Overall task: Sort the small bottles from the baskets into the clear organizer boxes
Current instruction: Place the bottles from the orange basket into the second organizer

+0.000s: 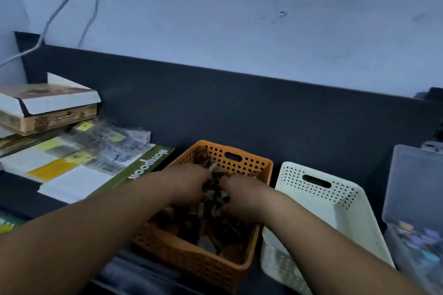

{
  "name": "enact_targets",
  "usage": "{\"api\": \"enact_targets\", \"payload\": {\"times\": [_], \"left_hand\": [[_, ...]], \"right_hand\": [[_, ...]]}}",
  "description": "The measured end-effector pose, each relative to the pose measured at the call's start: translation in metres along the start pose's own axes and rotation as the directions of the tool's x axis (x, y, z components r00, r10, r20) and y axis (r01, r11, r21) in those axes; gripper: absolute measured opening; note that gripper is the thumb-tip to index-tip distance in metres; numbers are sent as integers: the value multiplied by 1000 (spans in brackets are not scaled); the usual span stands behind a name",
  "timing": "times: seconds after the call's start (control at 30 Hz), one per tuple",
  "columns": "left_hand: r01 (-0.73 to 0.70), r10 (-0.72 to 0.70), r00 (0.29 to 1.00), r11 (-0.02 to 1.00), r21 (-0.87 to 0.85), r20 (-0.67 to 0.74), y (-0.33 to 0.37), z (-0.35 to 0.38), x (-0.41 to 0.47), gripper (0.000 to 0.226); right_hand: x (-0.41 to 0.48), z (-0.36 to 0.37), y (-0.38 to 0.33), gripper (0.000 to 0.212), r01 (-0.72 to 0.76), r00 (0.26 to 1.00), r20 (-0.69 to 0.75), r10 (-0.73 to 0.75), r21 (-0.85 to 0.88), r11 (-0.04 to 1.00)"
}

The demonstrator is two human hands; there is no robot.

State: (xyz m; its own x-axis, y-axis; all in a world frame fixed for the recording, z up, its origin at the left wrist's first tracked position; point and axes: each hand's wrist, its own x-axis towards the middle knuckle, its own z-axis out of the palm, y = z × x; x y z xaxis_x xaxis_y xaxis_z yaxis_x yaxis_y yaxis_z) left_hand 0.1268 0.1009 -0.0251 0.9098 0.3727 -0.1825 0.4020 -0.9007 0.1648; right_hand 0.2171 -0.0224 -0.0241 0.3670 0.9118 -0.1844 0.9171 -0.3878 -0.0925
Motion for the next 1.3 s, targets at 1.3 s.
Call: {"api": "enact_targets", "payload": {"times": [1.3], "left_hand": [[-225, 456, 887, 285, -932, -75, 305, 31, -127, 16]], "right_hand": [[-382, 52, 85, 50, -1, 590, -375, 715, 885, 465]]}}
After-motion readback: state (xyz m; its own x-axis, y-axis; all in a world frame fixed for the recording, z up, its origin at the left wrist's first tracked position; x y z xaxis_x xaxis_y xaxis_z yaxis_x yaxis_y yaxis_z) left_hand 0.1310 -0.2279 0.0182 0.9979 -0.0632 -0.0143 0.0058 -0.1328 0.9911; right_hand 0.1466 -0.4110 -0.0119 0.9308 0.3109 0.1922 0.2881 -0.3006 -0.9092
